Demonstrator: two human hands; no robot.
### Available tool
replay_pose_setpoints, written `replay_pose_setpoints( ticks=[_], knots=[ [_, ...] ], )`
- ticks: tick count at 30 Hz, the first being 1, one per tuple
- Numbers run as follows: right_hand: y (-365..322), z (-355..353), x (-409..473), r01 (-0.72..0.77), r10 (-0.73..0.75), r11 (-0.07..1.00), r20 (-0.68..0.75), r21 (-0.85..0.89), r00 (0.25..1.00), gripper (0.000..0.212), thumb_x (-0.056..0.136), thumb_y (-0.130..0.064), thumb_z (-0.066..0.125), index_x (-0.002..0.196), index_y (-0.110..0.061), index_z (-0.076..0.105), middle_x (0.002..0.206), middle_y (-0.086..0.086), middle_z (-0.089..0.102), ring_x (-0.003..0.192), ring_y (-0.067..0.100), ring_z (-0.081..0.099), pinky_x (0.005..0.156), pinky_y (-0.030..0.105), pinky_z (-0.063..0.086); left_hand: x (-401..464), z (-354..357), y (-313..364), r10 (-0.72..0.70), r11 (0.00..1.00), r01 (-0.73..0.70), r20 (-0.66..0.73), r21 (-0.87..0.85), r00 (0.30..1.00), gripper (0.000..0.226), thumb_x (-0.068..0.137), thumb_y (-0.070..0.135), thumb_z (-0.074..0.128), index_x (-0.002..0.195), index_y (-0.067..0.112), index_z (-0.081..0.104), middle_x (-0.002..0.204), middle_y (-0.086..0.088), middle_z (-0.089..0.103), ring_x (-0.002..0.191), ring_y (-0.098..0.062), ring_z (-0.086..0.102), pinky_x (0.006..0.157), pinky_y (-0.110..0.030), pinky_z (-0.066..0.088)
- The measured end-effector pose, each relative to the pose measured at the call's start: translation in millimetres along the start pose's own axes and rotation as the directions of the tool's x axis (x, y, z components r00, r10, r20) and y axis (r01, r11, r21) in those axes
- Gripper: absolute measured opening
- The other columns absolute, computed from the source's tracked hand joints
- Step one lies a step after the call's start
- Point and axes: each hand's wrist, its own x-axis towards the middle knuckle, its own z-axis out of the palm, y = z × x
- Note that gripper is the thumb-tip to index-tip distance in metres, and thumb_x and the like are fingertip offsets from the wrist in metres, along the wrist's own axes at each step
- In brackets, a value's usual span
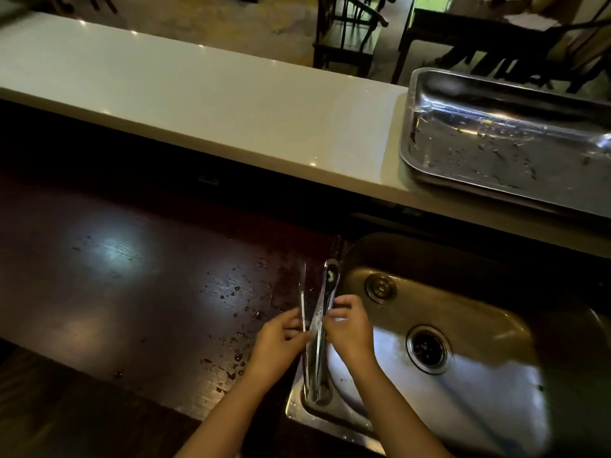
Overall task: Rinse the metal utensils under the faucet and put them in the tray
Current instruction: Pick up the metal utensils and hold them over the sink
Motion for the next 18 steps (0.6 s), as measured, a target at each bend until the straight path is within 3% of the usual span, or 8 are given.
replay_pose_setpoints(
  ticks=[3, 5, 10, 14, 16, 18],
  knots=[
    [6.6, -17.7, 1.4, -0.044, 0.046, 0.993, -0.021, 0.113, 0.999, 0.037, 0.079, -0.002, 0.066, 0.109, -0.019, 0.052, 0.089, 0.003, 0.065, 0.089, 0.027, 0.065, 0.081, 0.052, 0.056, 1.2, 11.9, 11.6, -0.064, 0.985, 0.069, 0.037, -0.157, 0.997, 0.039, 0.081, -0.002, 0.063, 0.094, 0.034, 0.066, 0.075, 0.012, 0.076, 0.069, -0.002, 0.071, 0.057, -0.016, 0.055],
    [14.5, -30.7, 2.6, -0.053, 0.063, 0.985, -0.052, 0.167, 0.997, 0.038, 0.079, 0.0, 0.064, 0.115, -0.012, 0.055, 0.094, 0.009, 0.066, 0.086, 0.027, 0.065, 0.079, 0.052, 0.057, 4.0, 25.4, 14.7, -0.086, 0.976, 0.093, 0.044, -0.195, 0.995, 0.042, 0.081, -0.005, 0.062, 0.088, 0.036, 0.064, 0.071, 0.01, 0.075, 0.061, 0.002, 0.068, 0.051, -0.013, 0.053],
    [43.8, -64.6, 10.1, -0.058, 0.087, 0.97, -0.116, 0.235, 0.989, 0.033, 0.079, -0.001, 0.066, 0.111, -0.008, 0.063, 0.099, 0.014, 0.069, 0.086, 0.03, 0.068, 0.078, 0.051, 0.058, 16.7, 72.7, 17.8, -0.122, 0.98, 0.136, 0.103, -0.144, 0.987, 0.041, 0.08, -0.007, 0.062, 0.108, 0.024, 0.059, 0.085, -0.001, 0.07, 0.075, -0.016, 0.067, 0.07, -0.033, 0.055],
    [77.3, -87.6, 30.1, -0.104, 0.14, 0.967, -0.144, 0.232, 0.98, 0.032, 0.077, -0.001, 0.067, 0.108, -0.01, 0.063, 0.099, 0.013, 0.069, 0.087, 0.033, 0.068, 0.078, 0.055, 0.056, 34.5, 117.9, 7.0, -0.117, 0.99, 0.125, 0.111, -0.065, 0.987, 0.038, 0.08, -0.007, 0.061, 0.107, 0.02, 0.063, 0.063, 0.01, 0.07, 0.052, 0.003, 0.064, 0.05, -0.016, 0.053],
    [97.2, -95.4, 42.6, -0.134, 0.169, 0.966, -0.146, 0.221, 0.975, 0.031, 0.077, -0.001, 0.066, 0.107, -0.01, 0.063, 0.1, 0.014, 0.068, 0.088, 0.034, 0.067, 0.079, 0.056, 0.055, 44.4, 139.6, -3.0, -0.159, 0.986, 0.164, 0.13, -0.027, 0.979, 0.033, 0.079, -0.006, 0.062, 0.106, 0.013, 0.066, 0.052, 0.01, 0.069, 0.048, 0.001, 0.063, 0.043, -0.012, 0.048],
    [117.6, -100.1, 55.0, -0.163, 0.193, 0.967, -0.142, 0.197, 0.971, 0.029, 0.078, -0.002, 0.065, 0.105, -0.011, 0.064, 0.098, 0.013, 0.068, 0.09, 0.032, 0.067, 0.081, 0.052, 0.056, 56.4, 159.5, -15.6, -0.194, 0.981, 0.191, 0.113, 0.035, 0.974, 0.036, 0.079, -0.007, 0.06, 0.112, 0.007, 0.063, 0.062, 0.003, 0.068, 0.054, -0.009, 0.061, 0.042, -0.011, 0.046]
  ],
)
